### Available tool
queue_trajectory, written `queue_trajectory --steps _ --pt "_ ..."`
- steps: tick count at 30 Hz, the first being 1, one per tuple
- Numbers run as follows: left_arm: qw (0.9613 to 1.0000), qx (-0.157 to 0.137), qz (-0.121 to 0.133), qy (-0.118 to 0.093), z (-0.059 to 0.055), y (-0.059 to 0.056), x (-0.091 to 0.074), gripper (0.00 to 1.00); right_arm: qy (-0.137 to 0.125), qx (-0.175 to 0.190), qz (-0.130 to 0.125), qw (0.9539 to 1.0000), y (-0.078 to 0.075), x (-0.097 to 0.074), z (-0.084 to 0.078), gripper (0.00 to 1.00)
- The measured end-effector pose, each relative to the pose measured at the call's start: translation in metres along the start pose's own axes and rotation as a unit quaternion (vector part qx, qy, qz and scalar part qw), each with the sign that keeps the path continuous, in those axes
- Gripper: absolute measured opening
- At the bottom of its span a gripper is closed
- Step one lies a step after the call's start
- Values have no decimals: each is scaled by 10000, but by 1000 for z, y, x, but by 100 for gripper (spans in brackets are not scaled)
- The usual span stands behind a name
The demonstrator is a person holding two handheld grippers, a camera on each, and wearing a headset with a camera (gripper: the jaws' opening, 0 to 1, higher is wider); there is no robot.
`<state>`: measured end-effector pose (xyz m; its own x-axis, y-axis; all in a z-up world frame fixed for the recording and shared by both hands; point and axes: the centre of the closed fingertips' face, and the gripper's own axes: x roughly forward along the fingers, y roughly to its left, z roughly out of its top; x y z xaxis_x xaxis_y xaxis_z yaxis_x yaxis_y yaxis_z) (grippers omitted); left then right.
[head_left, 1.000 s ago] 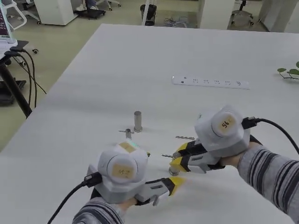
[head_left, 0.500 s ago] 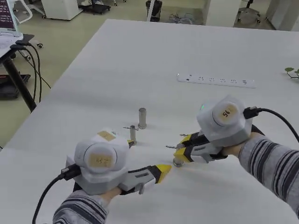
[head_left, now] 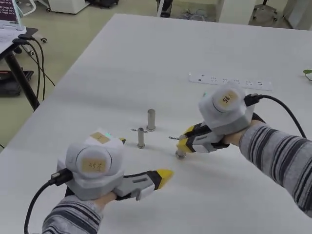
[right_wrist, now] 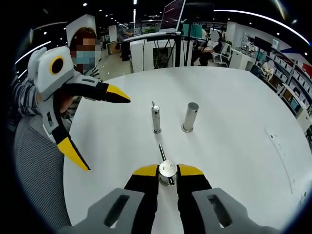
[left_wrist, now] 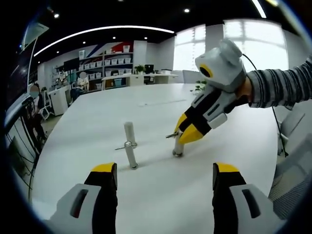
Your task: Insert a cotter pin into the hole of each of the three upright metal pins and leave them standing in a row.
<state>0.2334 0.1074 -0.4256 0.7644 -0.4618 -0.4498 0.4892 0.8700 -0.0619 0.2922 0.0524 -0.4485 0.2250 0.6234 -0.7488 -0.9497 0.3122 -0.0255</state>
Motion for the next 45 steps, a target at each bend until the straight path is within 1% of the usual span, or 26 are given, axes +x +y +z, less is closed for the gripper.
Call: queue_trajectory --steps 4,10,17,22,26,28,30,32,37,39,41,43,45 --pt "10000 -70 -6 -20 0 0 1 80 37 1 36 10000 -2 6 1 9" --pt "9998 -170 35 -53 0 4 3 80 36 -3 66 10000 -3 9 4 9" --pt "9998 -182 1 -34 -1 2 5 80 -5 29 57 10000 -1 9 6 9" --pt "9998 -183 -24 -42 0 0 5 81 -28 -75 94 9999 0 9 6 9" --pt "9997 -240 -56 -46 0 -1 5 81 -50 -212 123 9997 1 8 7 9" --pt "9997 -246 -63 -50 0 -1 5 81 -63 -256 146 9995 -1 10 6 9" --pt "9997 -241 -65 -32 0 -1 5 81 -66 -397 173 9990 -1 10 6 9" --pt "9997 -242 -66 -25 0 -1 5 81 -65 -326 167 9993 -1 10 6 9" --pt "9997 -233 -71 -11 -1 -1 6 81 -70 -317 172 9993 -2 12 6 9" --pt "9997 -226 -60 14 -2 -1 6 81 -81 -227 155 9996 -2 12 6 9" --pt "9997 -227 -61 16 -2 -1 6 81 -95 -240 158 9995 -1 11 6 9" --pt "9997 -224 -59 24 -3 -1 6 81 -102 -165 140 9997 -1 11 6 9" --pt "9997 -225 -54 30 -3 -1 6 81 -108 -179 134 9997 0 11 6 9"
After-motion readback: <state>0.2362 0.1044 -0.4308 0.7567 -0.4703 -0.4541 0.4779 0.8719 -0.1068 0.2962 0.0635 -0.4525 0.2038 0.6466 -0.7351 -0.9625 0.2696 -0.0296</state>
